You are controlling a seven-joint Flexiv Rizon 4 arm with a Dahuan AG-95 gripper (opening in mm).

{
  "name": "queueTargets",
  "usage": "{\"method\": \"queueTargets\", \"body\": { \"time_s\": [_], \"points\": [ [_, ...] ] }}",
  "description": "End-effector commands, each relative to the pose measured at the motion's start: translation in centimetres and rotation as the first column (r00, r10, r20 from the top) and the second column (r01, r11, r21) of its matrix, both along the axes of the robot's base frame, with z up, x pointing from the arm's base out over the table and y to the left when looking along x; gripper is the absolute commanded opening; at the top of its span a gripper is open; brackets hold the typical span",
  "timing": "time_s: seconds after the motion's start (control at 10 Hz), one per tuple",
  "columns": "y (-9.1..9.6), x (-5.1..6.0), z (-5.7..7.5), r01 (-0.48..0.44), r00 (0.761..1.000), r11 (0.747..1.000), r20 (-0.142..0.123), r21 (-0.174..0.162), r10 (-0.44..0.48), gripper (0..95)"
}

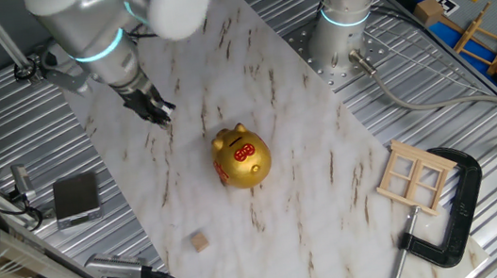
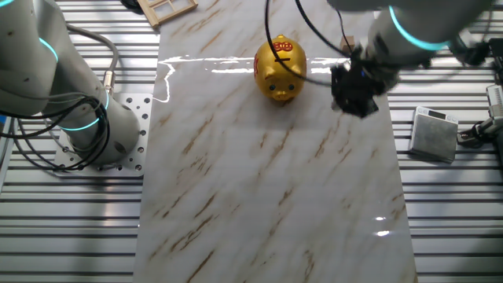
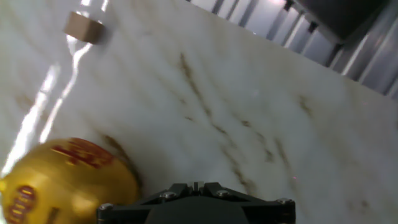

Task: Drop coins into a piggy bank

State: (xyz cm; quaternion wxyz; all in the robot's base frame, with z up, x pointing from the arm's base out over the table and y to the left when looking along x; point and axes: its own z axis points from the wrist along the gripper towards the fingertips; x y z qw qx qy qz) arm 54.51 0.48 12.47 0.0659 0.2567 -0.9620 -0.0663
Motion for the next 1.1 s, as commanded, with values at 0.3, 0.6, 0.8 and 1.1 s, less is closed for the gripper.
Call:
{"method": "queueTargets", "body": {
  "time_s": [0.3,0.6,0.8,1.1],
  "points": [
    [0.6,-0.2,0.1,0.149,0.989,0.989,-0.015,-0.011,-0.149,0.0],
    [-0.7,0.8,-0.1,0.177,0.984,0.984,0.015,-0.031,-0.177,0.0],
    [-4.0,2.5,-0.4,0.151,0.988,0.987,0.022,-0.046,-0.15,0.0],
    [-7.6,3.3,-1.7,0.068,0.997,0.996,0.031,-0.055,-0.066,0.0]
  ]
}}
